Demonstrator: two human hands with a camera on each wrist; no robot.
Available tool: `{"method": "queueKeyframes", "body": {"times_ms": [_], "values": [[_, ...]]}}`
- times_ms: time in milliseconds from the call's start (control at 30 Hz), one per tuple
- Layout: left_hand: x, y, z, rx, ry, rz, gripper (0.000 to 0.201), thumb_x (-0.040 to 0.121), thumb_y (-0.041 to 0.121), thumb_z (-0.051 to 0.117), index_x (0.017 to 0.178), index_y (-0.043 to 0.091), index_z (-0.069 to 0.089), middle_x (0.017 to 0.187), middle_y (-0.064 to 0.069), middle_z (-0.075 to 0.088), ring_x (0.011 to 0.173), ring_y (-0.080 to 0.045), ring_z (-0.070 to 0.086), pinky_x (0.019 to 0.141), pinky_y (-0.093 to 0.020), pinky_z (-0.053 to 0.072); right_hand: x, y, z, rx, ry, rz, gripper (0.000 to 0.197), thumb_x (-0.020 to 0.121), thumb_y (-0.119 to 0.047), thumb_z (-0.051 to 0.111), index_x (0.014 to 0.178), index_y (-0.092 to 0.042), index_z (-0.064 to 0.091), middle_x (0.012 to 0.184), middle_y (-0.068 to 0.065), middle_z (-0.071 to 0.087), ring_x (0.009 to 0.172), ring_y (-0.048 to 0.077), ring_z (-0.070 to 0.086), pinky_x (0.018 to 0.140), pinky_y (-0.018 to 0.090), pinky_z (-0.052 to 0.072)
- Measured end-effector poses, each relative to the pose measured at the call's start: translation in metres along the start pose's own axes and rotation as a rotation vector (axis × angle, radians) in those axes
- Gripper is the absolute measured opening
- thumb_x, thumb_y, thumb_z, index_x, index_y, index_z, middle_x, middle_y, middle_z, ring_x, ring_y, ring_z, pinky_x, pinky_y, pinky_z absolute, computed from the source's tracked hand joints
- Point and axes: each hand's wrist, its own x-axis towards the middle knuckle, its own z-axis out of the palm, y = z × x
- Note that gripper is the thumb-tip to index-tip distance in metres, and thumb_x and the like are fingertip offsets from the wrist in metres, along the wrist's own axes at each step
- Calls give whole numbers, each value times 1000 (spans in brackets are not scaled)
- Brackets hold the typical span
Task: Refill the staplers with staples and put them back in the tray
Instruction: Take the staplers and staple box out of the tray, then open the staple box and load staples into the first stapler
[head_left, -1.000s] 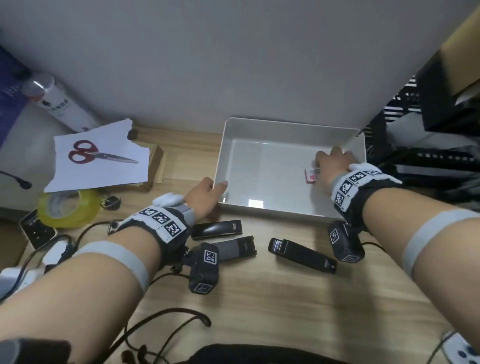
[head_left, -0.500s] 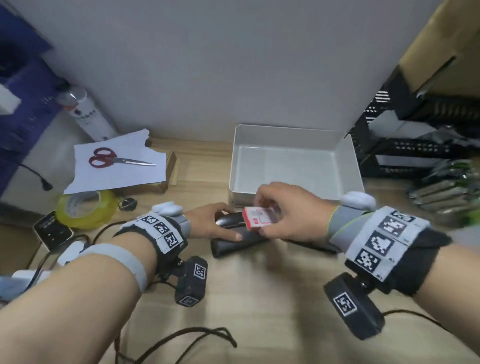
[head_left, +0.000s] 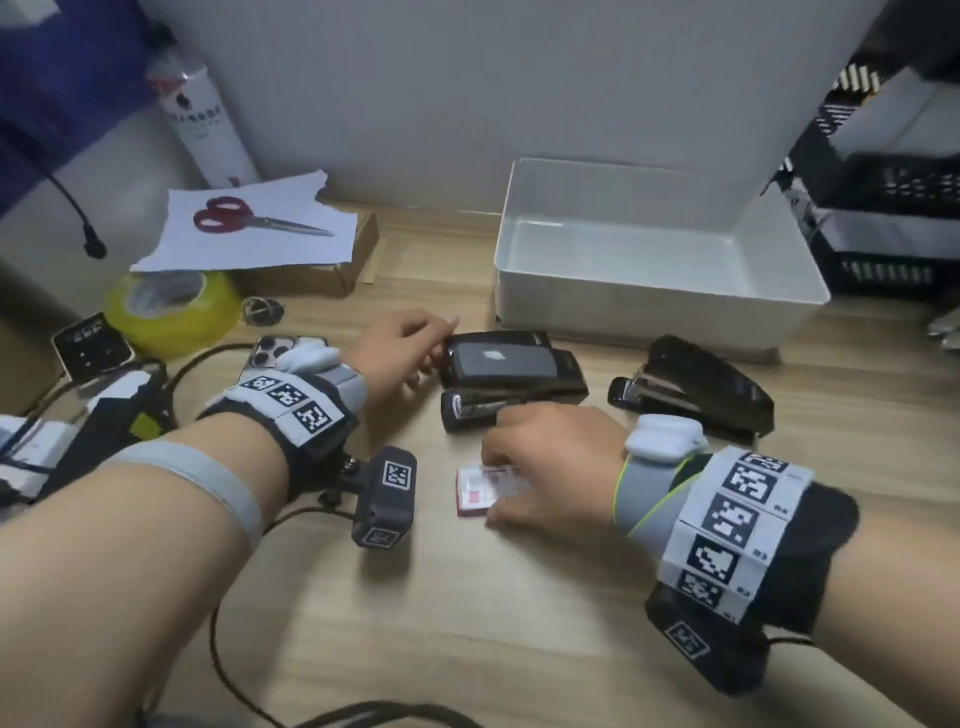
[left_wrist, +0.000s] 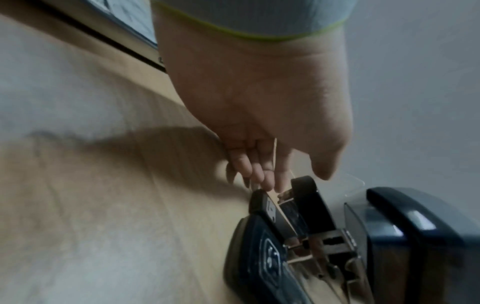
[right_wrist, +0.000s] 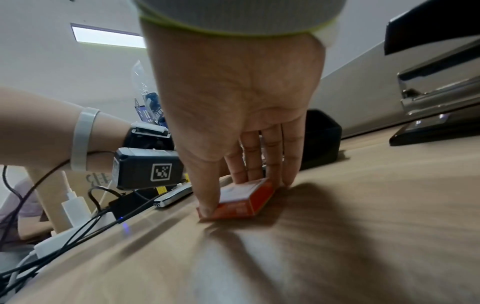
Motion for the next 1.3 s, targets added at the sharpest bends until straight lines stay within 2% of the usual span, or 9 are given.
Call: {"method": "queueKeyframes", "body": {"times_ms": [167, 233, 367, 433, 567, 767, 900, 1167, 1300], "values": [[-15, -11, 6, -84, 91, 32, 35, 101, 46, 48, 96, 15, 64, 75, -1, 64, 69, -19, 59, 75, -40, 51, -12, 9, -14, 141, 371, 56, 25, 78, -54, 65, 77, -29, 59, 77, -11, 54, 80, 16, 56, 71, 34, 49], [-29, -15, 12, -149, 184, 51, 27, 103, 35, 49, 100, 11, 60, 83, -8, 68, 81, -27, 66, 91, -45, 55, -13, 19, -19, 151, 555, 102, 21, 78, -44, 68, 91, -31, 58, 91, -8, 53, 91, 17, 51, 82, 37, 48], [-73, -22, 36, 31, 233, 46, 18, 98, 23, 60, 115, 17, 62, 112, -5, 69, 103, -23, 66, 98, -36, 49, -8, 17, -2, 169, 313, 251, 71, 83, -36, 67, 146, -30, 35, 145, 6, 41, 134, 29, 40, 111, 41, 35], [-109, -14, 46, 163, 186, 38, 36, 96, 19, 61, 131, 21, 60, 117, 0, 66, 106, -20, 62, 94, -29, 44, -20, 4, 11, 231, 309, 287, 77, 84, -32, 65, 151, -30, 28, 150, 6, 37, 137, 32, 38, 114, 41, 32], [-143, -11, 56, 189, 100, 57, 51, 85, 3, 65, 134, 17, 58, 126, -6, 69, 116, -26, 63, 109, -45, 45, -39, -15, 19, 212, 401, 357, 69, 86, -27, 60, 148, -35, 32, 146, 3, 41, 131, 34, 39, 110, 39, 33], [-146, -19, 54, 280, 113, 133, 56, 91, 1, 61, 144, 17, 52, 132, -7, 67, 119, -24, 64, 107, -38, 47, -40, -21, 16, 203, 413, 362, 65, 86, -33, 62, 146, -36, 37, 137, 4, 44, 129, 30, 39, 109, 40, 34], [-129, -18, 46, 426, 121, 243, 36, 95, 9, 60, 129, 18, 68, 119, -6, 73, 106, -23, 69, 88, -24, 47, -14, -19, 12, 309, 461, 228, 57, 84, -27, 68, 139, -29, 49, 133, 3, 54, 125, 22, 50, 102, 25, 37], [-96, -17, 21, 424, 88, 258, 28, 97, 27, 63, 123, 26, 72, 120, 1, 73, 101, -14, 63, 92, -29, 47, 7, -7, -17, 537, 631, 166, 31, 85, -20, 71, 114, -18, 60, 97, -6, 63, 84, 8, 58, 74, 13, 45], [-86, -24, 18, 396, 137, 246, 28, 97, 27, 62, 124, 25, 71, 123, -3, 72, 106, -17, 63, 89, -25, 42, 0, 7, -26, 613, 661, 215, 27, 88, -23, 65, 113, -32, 58, 105, -5, 65, 93, 10, 62, 89, 30, 54]]}}
